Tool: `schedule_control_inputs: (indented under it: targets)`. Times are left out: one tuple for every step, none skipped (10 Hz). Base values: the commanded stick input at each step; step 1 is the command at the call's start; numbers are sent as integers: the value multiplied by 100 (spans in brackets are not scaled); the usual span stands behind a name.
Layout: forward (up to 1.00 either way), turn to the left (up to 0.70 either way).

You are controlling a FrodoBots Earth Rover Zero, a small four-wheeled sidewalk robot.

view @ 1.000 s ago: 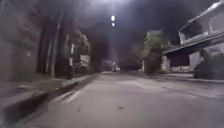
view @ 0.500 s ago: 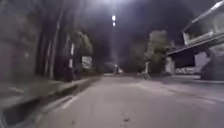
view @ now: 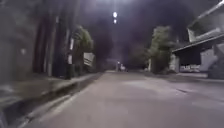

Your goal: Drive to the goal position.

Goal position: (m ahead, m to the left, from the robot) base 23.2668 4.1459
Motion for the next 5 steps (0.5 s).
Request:
schedule_control_inputs:
  targets:
    - [70, 0]
    - [70, 0]
    - [70, 0]
    - [70, 0]
    - [70, 0]
